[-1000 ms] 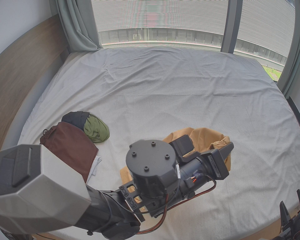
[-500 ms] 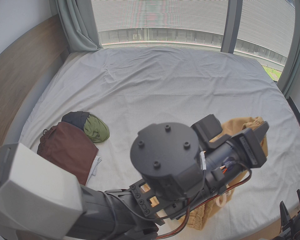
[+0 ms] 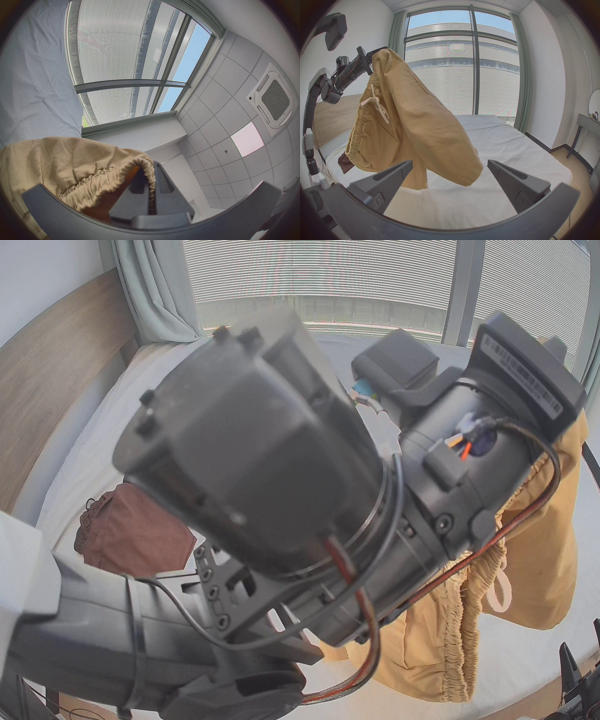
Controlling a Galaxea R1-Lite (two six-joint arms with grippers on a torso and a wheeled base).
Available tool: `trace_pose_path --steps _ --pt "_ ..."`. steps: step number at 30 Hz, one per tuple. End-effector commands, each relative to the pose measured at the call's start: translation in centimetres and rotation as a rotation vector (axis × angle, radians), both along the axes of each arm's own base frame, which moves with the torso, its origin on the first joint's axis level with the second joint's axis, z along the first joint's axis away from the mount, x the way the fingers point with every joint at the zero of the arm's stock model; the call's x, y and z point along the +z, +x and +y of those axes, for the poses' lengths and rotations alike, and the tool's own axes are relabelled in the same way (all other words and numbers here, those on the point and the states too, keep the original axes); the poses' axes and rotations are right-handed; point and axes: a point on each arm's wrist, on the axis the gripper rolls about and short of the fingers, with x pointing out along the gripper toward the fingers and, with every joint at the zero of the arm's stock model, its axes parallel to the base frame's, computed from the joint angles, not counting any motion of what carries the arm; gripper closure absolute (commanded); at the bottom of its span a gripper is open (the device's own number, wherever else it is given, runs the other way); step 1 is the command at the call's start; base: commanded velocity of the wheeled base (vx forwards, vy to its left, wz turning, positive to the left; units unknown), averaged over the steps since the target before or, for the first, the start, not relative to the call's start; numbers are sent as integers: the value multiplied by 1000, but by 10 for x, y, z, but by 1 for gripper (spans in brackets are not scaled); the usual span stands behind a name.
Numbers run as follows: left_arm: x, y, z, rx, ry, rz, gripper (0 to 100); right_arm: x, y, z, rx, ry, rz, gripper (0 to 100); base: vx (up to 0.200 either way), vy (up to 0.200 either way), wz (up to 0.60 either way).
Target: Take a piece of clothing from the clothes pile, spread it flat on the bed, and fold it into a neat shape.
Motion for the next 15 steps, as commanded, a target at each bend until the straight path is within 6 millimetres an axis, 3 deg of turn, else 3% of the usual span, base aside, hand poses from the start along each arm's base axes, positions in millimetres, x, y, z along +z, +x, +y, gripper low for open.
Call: trace_pose_path --steps 1,11,15 --pt "-5 7 3 30 16 17 100 -4 0 0 1 0 0 0 0 0 0" --pt "-72 41 19 126 144 77 100 -4 0 0 0 0 0 0 0 0 0" --pt "-84 46 25 149 154 83 100 -4 0 0 1 0 0 0 0 0 0"
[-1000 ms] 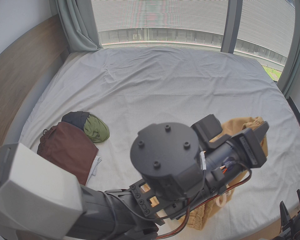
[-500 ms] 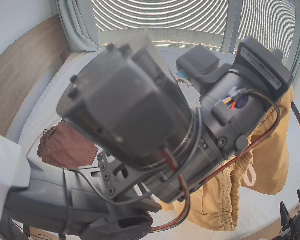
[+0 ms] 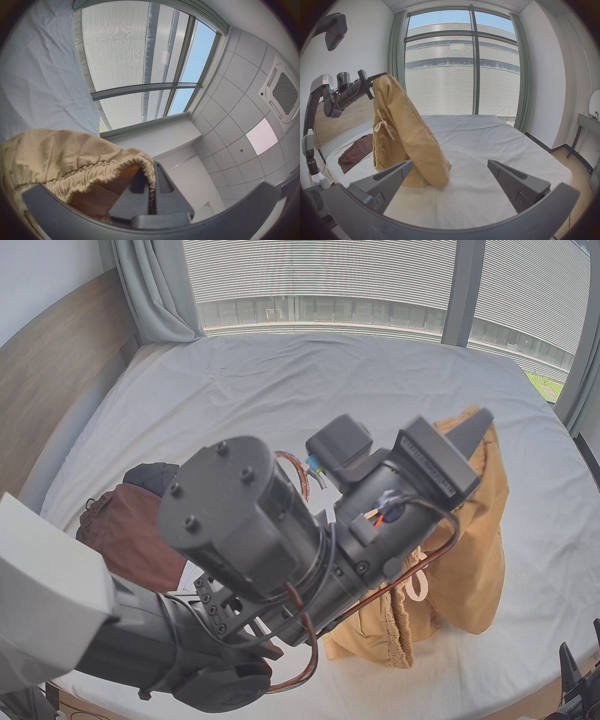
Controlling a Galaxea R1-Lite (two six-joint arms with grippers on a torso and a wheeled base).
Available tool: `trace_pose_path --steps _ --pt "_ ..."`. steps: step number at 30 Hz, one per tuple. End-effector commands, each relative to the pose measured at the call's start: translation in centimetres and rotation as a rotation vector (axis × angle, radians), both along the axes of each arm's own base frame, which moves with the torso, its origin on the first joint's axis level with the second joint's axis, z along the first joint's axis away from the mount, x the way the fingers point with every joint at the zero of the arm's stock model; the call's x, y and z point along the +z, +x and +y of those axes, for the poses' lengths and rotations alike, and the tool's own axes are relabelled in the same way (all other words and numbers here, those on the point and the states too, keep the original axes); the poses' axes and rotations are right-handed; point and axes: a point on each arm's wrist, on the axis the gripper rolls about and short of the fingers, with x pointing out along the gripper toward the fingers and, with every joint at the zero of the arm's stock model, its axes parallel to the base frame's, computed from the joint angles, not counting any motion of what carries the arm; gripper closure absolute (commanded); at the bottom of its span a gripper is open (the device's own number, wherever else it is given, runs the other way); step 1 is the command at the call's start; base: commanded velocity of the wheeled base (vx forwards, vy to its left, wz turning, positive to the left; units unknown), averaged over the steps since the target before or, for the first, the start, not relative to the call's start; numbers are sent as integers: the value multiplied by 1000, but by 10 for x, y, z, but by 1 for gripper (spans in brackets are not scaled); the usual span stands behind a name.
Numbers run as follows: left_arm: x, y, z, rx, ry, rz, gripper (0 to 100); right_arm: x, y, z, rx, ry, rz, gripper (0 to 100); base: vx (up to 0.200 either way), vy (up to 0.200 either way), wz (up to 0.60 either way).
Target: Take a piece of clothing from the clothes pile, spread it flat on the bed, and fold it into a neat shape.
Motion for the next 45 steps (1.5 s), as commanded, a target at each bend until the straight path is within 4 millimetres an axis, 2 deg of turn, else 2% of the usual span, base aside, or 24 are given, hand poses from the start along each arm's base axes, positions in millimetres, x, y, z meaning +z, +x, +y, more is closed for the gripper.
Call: trace_pose_path --steps 1,7,13,20,26,36,45 --pt "-29 12 6 36 66 38 100 -4 0 0 0 0 0 0 0 0 0" --pt "-43 11 16 47 80 47 100 -4 0 0 0 0 0 0 0 0 0" --pt "-59 18 32 87 123 75 100 -4 0 0 0 0 0 0 0 0 0" --pt "-61 30 44 136 134 83 100 -4 0 0 -1 0 0 0 0 0 0" --pt "-72 45 63 203 169 114 100 -4 0 0 -1 0 0 0 0 0 0" --pt "-78 54 78 259 202 116 100 -4 0 0 -1 0 0 0 0 0 0" --pt "-84 65 96 278 287 45 100 -4 0 0 0 0 0 0 0 0 0"
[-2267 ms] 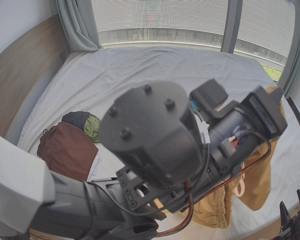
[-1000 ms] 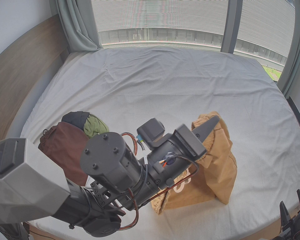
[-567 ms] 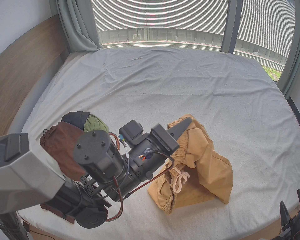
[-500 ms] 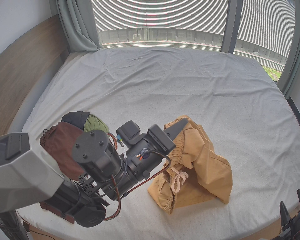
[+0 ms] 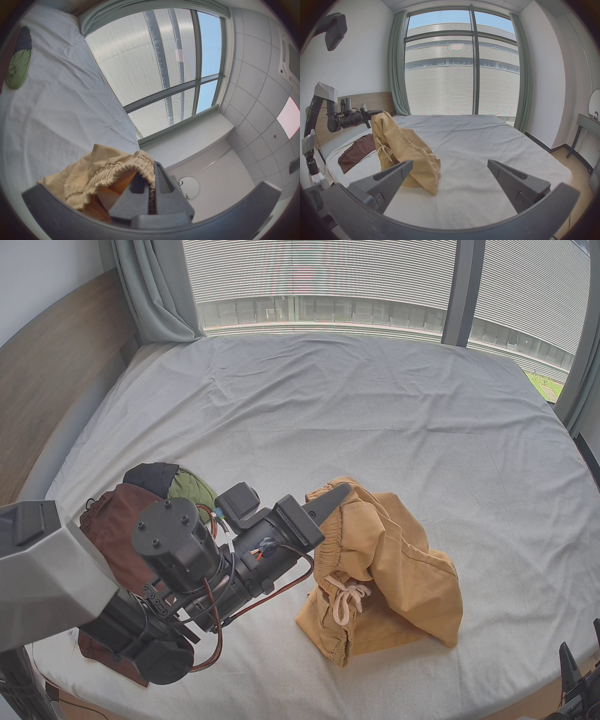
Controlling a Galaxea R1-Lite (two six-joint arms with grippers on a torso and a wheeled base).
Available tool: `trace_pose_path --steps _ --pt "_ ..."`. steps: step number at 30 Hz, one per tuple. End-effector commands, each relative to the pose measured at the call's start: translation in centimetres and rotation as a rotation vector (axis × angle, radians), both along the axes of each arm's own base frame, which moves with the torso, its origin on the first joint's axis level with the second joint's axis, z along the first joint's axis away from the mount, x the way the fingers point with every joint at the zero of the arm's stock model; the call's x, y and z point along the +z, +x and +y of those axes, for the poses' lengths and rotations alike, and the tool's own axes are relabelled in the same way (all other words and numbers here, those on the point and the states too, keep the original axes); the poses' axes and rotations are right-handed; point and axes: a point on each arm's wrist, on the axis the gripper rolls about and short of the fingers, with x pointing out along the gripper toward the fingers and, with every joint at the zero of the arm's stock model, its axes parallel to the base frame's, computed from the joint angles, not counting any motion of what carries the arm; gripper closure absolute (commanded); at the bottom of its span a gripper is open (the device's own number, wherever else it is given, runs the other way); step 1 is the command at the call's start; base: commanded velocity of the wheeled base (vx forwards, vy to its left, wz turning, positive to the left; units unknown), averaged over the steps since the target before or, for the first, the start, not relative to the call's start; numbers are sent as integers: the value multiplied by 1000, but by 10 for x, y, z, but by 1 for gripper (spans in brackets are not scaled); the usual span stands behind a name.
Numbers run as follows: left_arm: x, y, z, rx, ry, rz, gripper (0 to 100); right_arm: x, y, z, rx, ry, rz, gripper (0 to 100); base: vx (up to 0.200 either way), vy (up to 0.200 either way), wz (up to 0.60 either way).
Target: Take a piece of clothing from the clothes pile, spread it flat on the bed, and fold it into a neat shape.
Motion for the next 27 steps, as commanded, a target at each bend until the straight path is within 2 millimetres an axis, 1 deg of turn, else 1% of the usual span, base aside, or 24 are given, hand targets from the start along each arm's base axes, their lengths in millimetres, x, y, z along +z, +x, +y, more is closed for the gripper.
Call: trace_pose_path --steps 1,6,7,9,10,13,16,17,19,20,23,24,27 --pt "-3 8 10 25 34 -22 100 -4 0 0 0 0 0 0 0 0 0" --pt "-8 10 19 26 91 -45 100 -4 0 0 2 0 -2 0 0 0 0" --pt "-14 13 29 29 142 -60 100 -4 0 0 2 0 0 0 0 0 0" --pt "-17 13 33 29 164 -70 100 -4 0 0 2 0 0 0 0 0 0" --pt "-18 15 43 27 199 -90 100 -4 0 0 2 0 -2 0 0 0 0" --pt "-19 20 58 22 255 -141 100 -4 0 0 2 -2 0 0 0 0 0" --pt "-24 29 73 41 323 -193 100 -4 0 0 2 0 0 0 0 0 0" --pt "-26 32 80 61 340 -199 100 -4 0 0 0 0 -2 0 0 0 0" --pt "-26 33 83 69 347 -199 100 -4 0 0 2 0 0 0 0 0 0" --pt "-26 35 91 84 355 -198 100 -4 0 0 0 -2 0 0 0 0 0" --pt "-28 39 108 94 395 -222 100 -4 0 0 2 -2 0 0 0 0 0" --pt "-29 39 109 92 397 -221 100 -4 0 0 0 0 0 0 0 0 0" --pt "-33 44 126 118 466 -270 100 -4 0 0 2 -2 0 0 0 0 0"
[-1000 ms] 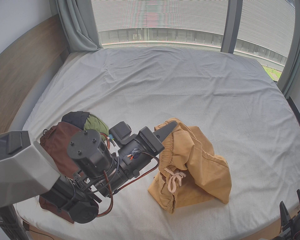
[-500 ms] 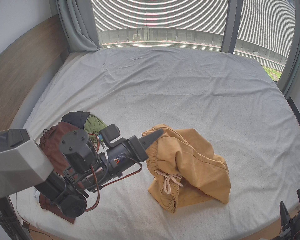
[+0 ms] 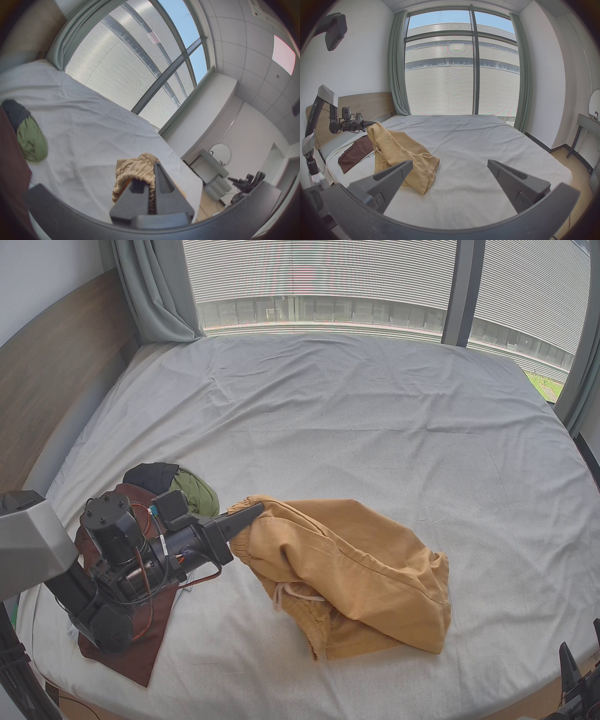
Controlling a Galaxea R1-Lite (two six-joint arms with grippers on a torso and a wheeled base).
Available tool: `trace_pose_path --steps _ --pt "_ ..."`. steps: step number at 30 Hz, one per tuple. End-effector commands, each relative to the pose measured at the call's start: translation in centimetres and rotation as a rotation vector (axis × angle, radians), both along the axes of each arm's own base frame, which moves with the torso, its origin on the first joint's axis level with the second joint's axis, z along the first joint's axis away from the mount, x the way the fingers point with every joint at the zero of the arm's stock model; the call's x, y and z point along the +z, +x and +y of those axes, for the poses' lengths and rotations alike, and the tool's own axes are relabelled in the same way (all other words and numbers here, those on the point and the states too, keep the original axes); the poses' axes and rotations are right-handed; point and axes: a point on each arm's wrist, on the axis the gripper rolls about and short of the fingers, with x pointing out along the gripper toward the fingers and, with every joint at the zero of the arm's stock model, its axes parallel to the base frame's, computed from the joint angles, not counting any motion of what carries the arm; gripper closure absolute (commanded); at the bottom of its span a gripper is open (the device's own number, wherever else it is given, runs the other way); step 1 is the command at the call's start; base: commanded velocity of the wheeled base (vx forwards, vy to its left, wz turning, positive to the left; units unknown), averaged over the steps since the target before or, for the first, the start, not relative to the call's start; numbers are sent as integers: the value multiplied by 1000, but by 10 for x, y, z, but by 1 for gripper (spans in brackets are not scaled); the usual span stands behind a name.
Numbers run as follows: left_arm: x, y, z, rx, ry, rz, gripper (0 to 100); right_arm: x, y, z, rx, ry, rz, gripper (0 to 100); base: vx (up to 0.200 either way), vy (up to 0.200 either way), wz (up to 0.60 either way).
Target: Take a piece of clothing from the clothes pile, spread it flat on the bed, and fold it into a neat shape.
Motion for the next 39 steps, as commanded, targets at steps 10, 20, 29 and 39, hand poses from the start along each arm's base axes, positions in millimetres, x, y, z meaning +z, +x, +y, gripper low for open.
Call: trace_pose_path --steps 10,20,29,39 --pt "-26 2 39 76 111 36 100 -5 0 0 1 -2 1 0 0 0 0" --pt "-33 5 43 89 116 57 100 -4 0 0 3 -3 0 0 0 0 0" --pt "-38 9 43 85 120 70 100 -5 0 0 0 -8 -2 0 0 0 0" --pt "-40 9 40 79 144 52 100 29 -5 0 -31 -33 -203 0 0 0 0"
